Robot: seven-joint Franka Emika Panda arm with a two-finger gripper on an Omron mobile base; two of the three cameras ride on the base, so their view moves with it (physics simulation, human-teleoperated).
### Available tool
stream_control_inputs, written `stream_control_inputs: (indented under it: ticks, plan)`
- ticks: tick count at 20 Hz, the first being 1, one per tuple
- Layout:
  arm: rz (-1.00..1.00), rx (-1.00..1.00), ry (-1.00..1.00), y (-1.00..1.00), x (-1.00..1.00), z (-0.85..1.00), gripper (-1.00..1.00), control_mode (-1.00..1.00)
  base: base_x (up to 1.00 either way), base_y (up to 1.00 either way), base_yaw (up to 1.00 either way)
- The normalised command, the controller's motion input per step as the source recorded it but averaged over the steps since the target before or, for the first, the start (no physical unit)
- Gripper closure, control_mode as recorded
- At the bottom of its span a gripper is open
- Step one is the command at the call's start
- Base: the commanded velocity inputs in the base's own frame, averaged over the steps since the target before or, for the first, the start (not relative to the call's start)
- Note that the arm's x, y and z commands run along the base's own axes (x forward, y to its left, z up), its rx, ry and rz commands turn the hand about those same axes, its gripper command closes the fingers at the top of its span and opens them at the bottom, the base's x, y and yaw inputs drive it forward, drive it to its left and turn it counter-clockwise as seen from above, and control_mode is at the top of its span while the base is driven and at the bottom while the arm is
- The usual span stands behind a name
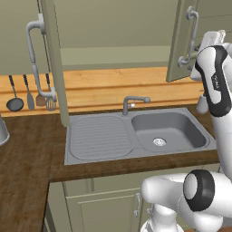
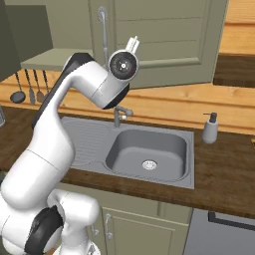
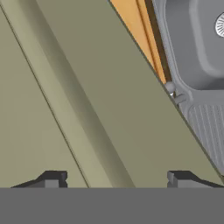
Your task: Pick the kettle from the counter and place it on the tray. Then pick the mug from the cabinet and place it on the tray. Then close the cabinet doors.
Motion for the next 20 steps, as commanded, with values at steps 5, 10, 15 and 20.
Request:
stream_control_inputs:
  ticks: [5, 10, 15, 20]
  plan:
    - [0.1, 0.01, 0.02, 0.15, 0.96, 0.0, -1.0, -1.0, 0.0, 0.0, 0.0]
    - [0.04, 0.0, 0.03, 0.23, 0.84, 0.0, -1.0, -1.0, 0.0, 0.0, 0.0]
    - [0.0, 0.0, 0.0, 0.23, 0.72, 0.0, -1.0, -1.0, 0.0, 0.0, 0.0]
    - [0.0, 0.0, 0.0, 0.22, 0.72, -0.01, -1.0, -1.0, 0.0, 0.0, 0.0]
